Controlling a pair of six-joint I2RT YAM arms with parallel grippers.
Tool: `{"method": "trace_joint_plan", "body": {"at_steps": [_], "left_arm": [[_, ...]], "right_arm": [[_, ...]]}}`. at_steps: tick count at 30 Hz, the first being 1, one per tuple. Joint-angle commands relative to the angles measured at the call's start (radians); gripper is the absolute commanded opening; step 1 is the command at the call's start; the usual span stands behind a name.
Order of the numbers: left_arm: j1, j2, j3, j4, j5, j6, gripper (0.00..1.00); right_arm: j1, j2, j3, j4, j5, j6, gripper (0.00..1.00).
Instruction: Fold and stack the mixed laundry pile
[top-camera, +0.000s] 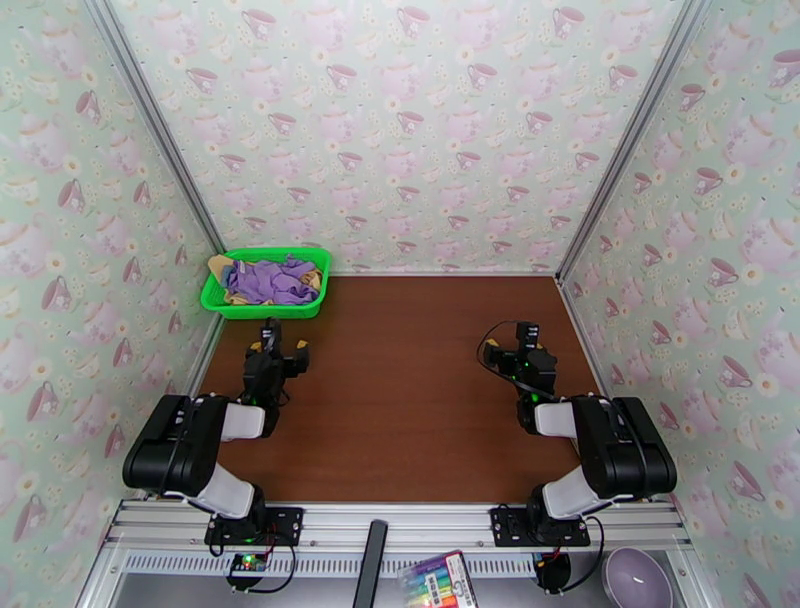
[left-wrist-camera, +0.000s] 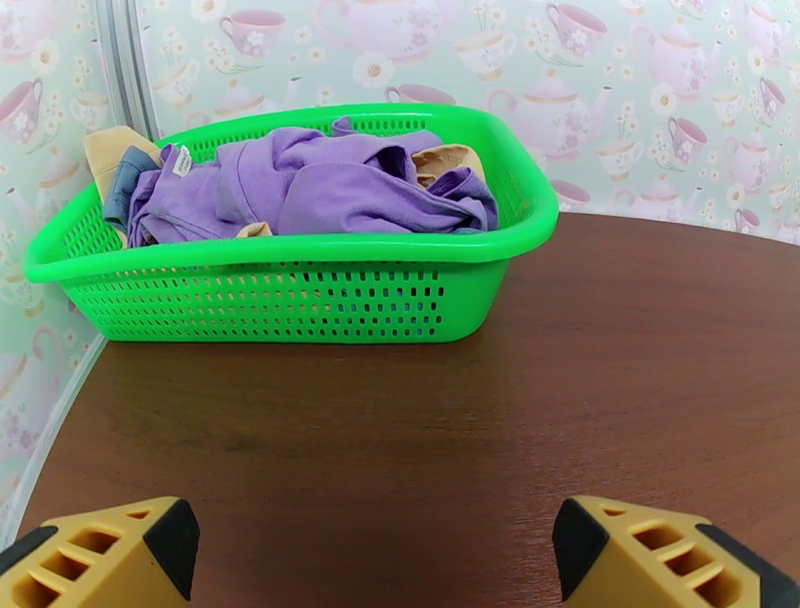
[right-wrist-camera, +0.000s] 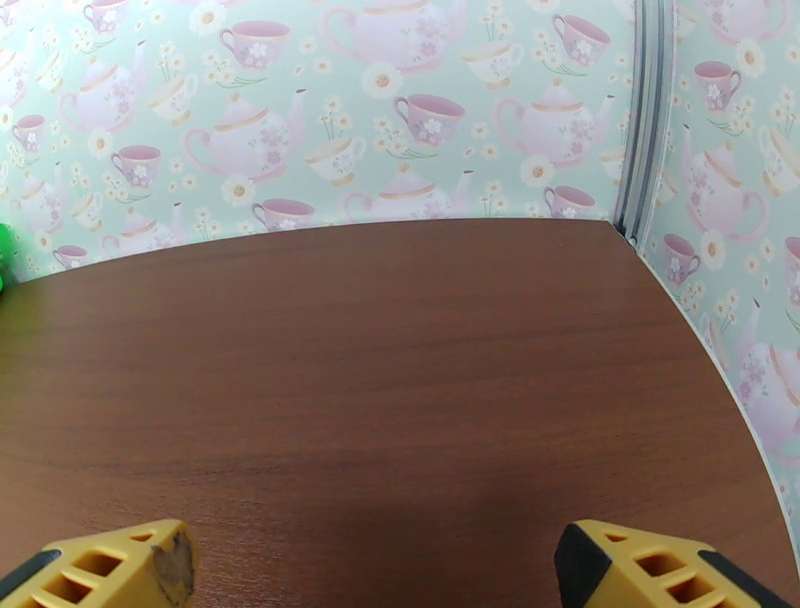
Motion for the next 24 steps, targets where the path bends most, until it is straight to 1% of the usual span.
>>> {"method": "trace_joint_plan", "body": {"at_steps": [1,2,3,4,5,6,7,9,10,13,15,17,19,21,22,24], "left_arm": [[-0.015,-0.020,-0.011,0.006,-0.033,0.002,1.00],[-0.040,-0.050,-0.028,0.020,-0.089,0.019,1.00],[-0.071,-0.094,-0.037,0.011,-0.153,0.035,1.00],[-0.112,-0.160,-0.036,-0.036,-0.232,0.058,1.00],[-0.158,-0.233,-0.012,-0.131,-0.318,0.069,1.00],[-0.192,-0.320,0.044,-0.313,-0.393,0.038,1.00],[-0.202,-0.393,0.129,-0.550,-0.409,-0.045,1.00],[-0.184,-0.456,0.281,-0.906,-0.408,-0.228,1.00],[-0.174,-0.461,0.353,-1.018,-0.377,-0.283,0.99],[-0.131,-0.414,0.568,-1.273,-0.274,-0.356,0.98],[-0.092,-0.352,0.711,-1.381,-0.186,-0.383,1.00],[-0.041,-0.269,0.829,-1.451,-0.081,-0.404,1.00],[0.019,-0.143,0.973,-1.540,0.048,-0.407,1.00],[0.059,0.008,1.135,-1.648,0.138,-0.385,1.00],[0.074,0.087,1.211,-1.709,0.165,-0.375,0.97],[0.100,0.254,1.387,-1.817,0.228,-0.353,0.87]], "right_arm": [[0.001,-0.023,0.007,0.000,-0.003,-0.010,1.00],[0.002,-0.068,0.007,-0.029,-0.018,-0.015,1.00],[0.002,-0.132,0.020,-0.117,-0.036,-0.015,1.00],[0.002,-0.211,0.057,-0.268,-0.062,-0.010,1.00],[0.002,-0.281,0.115,-0.427,-0.071,0.009,1.00],[0.002,-0.343,0.177,-0.594,-0.076,0.041,1.00],[0.004,-0.395,0.236,-0.734,-0.090,0.074,1.00],[0.008,-0.454,0.316,-0.923,-0.123,0.119,1.00],[0.011,-0.476,0.354,-1.000,-0.130,0.139,1.00],[0.020,-0.495,0.438,-1.159,-0.122,0.174,1.00],[0.022,-0.480,0.485,-1.242,-0.107,0.185,1.00],[0.024,-0.446,0.537,-1.321,-0.103,0.188,0.96],[0.027,-0.403,0.589,-1.386,-0.116,0.189,0.95],[0.031,-0.370,0.619,-1.413,-0.136,0.191,0.97],[0.034,-0.353,0.631,-1.421,-0.144,0.193,0.98],[0.043,-0.331,0.644,-1.424,-0.153,0.193,0.98]]}}
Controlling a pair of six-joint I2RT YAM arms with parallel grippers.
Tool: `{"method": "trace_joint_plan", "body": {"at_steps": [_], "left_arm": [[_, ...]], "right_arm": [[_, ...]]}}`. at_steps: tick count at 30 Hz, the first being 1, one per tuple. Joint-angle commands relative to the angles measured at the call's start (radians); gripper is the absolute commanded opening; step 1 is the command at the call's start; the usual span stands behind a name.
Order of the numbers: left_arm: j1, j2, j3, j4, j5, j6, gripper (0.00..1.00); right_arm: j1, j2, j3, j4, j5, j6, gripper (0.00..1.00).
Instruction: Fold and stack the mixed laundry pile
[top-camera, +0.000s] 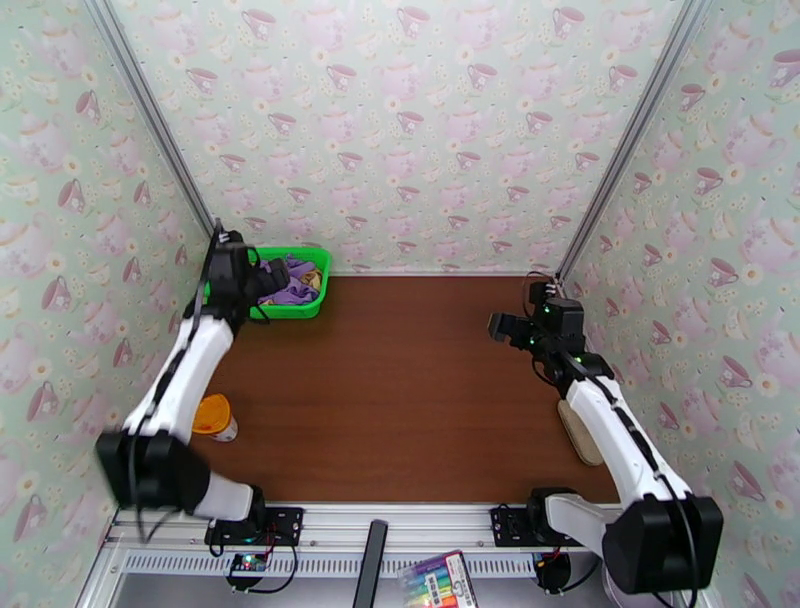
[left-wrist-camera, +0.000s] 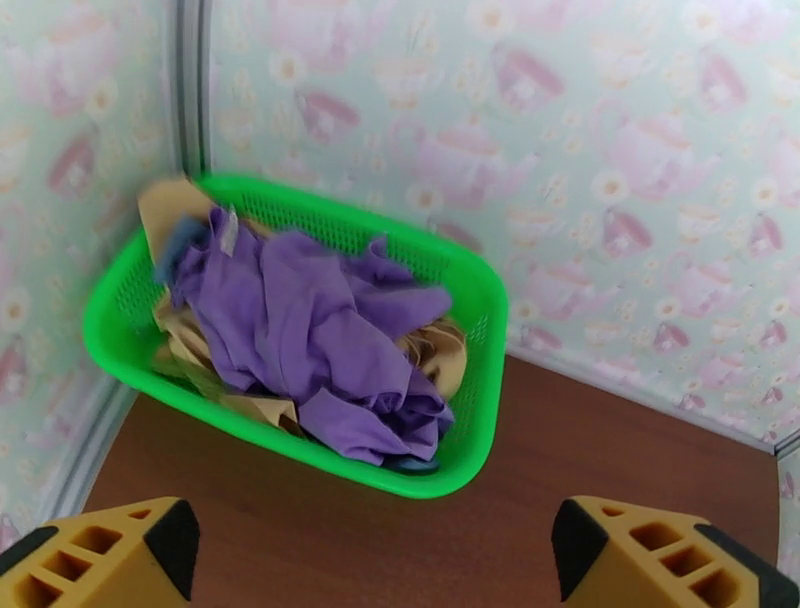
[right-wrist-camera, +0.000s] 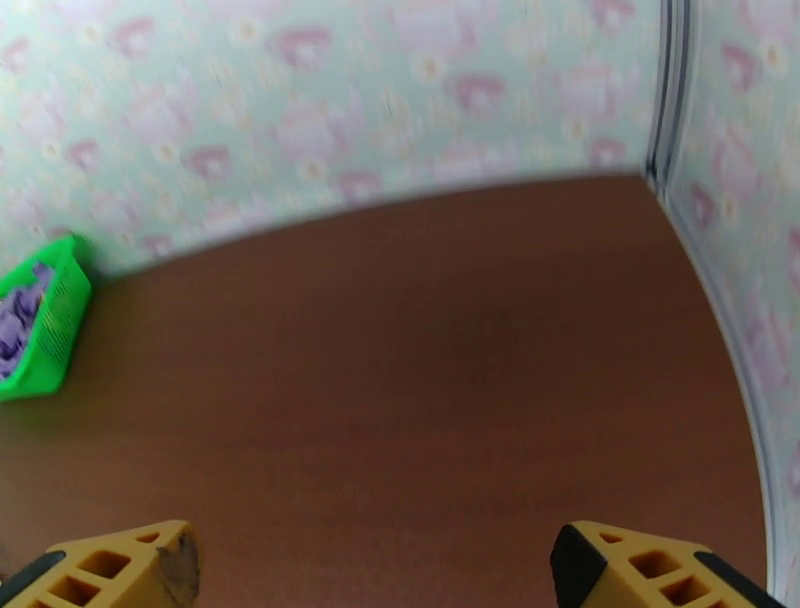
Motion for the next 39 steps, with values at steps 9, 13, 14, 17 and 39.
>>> {"method": "trace_joint_plan", "body": {"at_steps": [9,13,14,17,39], "left_arm": [[0.054,0.511,0.469,-0.387,0.212,0.030,0.78],[0.055,0.566,0.514,-0.389,0.212,0.035,0.75],[0.056,0.575,0.523,-0.387,0.207,0.038,0.75],[0.056,0.600,0.542,-0.386,0.194,0.046,0.74],[0.048,0.656,0.695,-0.382,0.168,0.066,0.12]], "right_arm": [[0.043,0.059,0.066,-0.103,-0.034,0.024,0.94],[0.045,0.062,0.065,-0.102,-0.031,0.025,0.93],[0.045,0.063,0.066,-0.104,-0.031,0.025,0.93],[0.045,0.063,0.067,-0.109,-0.035,0.022,0.93],[0.046,0.046,0.084,-0.141,-0.030,0.023,0.87]]}}
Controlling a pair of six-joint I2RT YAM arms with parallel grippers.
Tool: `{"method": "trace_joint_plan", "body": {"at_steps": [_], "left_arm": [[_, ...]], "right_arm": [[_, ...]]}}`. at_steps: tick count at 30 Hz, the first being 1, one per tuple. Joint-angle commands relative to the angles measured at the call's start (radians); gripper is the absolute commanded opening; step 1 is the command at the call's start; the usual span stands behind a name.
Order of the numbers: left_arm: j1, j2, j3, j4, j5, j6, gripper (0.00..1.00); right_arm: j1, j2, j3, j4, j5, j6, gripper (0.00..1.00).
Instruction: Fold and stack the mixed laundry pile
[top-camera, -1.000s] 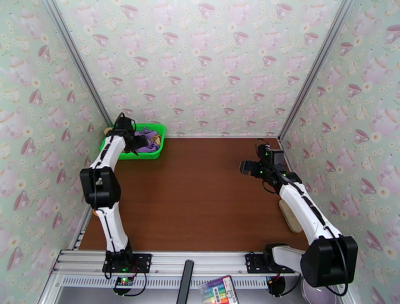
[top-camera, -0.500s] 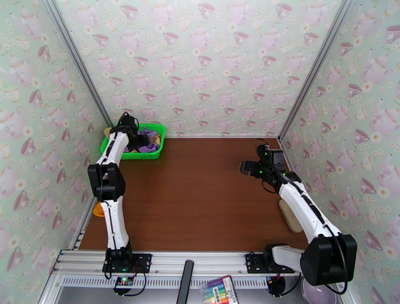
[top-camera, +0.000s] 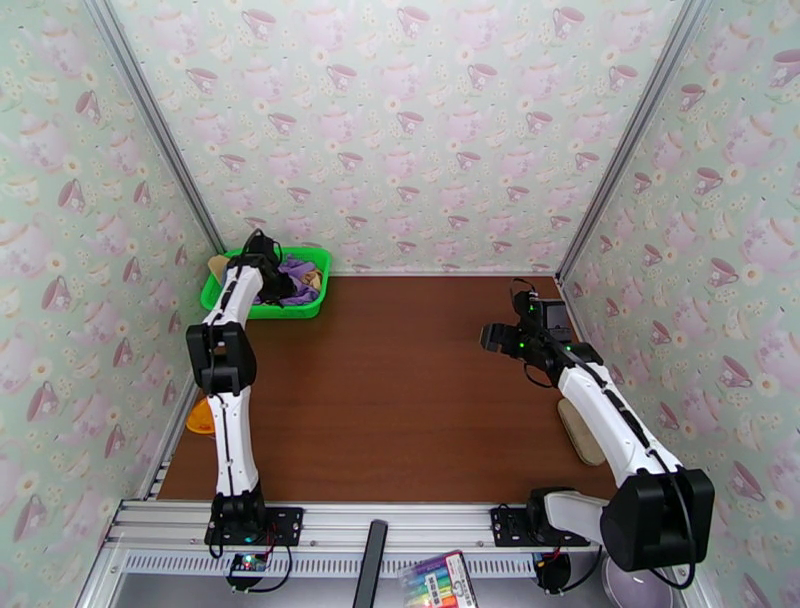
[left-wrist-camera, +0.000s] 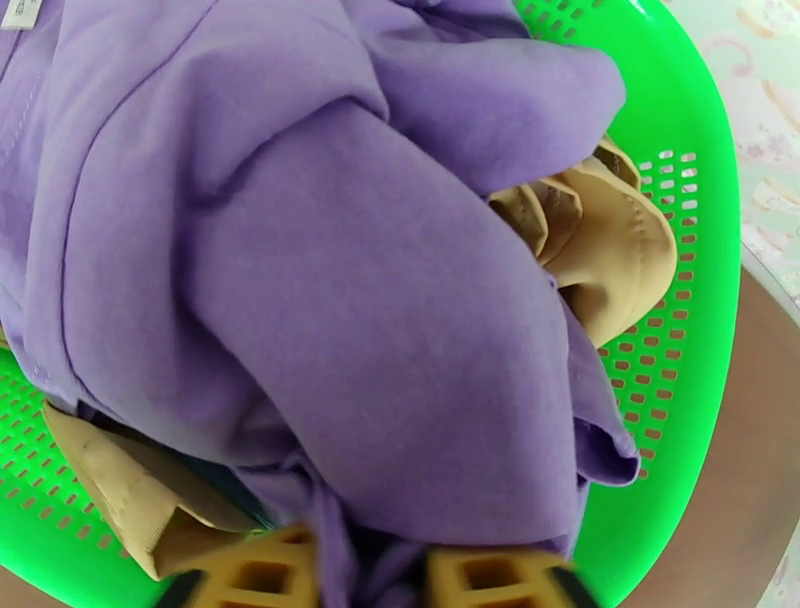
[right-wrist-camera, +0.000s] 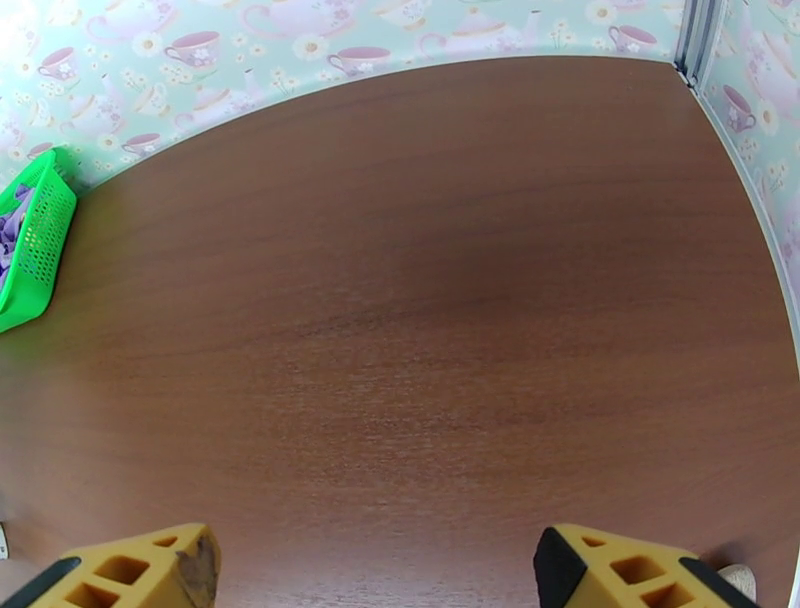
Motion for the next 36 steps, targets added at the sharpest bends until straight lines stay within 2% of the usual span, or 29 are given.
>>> {"method": "trace_joint_plan", "body": {"at_steps": [1,3,5,11,15,22,27,31,36], "left_arm": [[-0.007,-0.073,0.057,0.007,-0.005,0.006,0.07],[-0.012,-0.106,0.077,0.001,-0.004,0.013,0.03],[-0.018,-0.142,0.104,-0.010,-0.002,0.022,0.03],[-0.024,-0.203,0.174,-0.042,-0.014,0.046,0.10],[-0.023,-0.200,0.193,-0.062,-0.034,0.064,0.00],[-0.026,-0.220,0.207,-0.070,-0.002,0.051,0.00],[-0.048,-0.282,0.342,-0.120,0.031,0.038,0.00],[-0.063,-0.368,0.394,-0.134,0.111,0.001,0.00],[-0.096,-0.494,0.345,-0.142,0.162,-0.030,0.00]], "right_arm": [[0.009,-0.010,0.042,-0.016,-0.009,0.010,0.87],[0.010,-0.012,0.044,-0.015,-0.016,0.013,0.87],[0.013,-0.012,0.043,-0.014,-0.019,0.016,0.87],[0.019,-0.016,0.042,-0.010,-0.030,0.029,0.87],[0.021,-0.024,0.039,-0.007,-0.036,0.036,0.87],[0.023,-0.041,0.039,-0.021,-0.028,0.033,0.87],[0.023,-0.052,0.040,-0.016,-0.043,0.032,0.87],[0.024,-0.074,0.026,0.025,-0.125,0.033,0.87],[0.076,-0.126,0.007,0.101,-0.337,-0.003,0.88]]}}
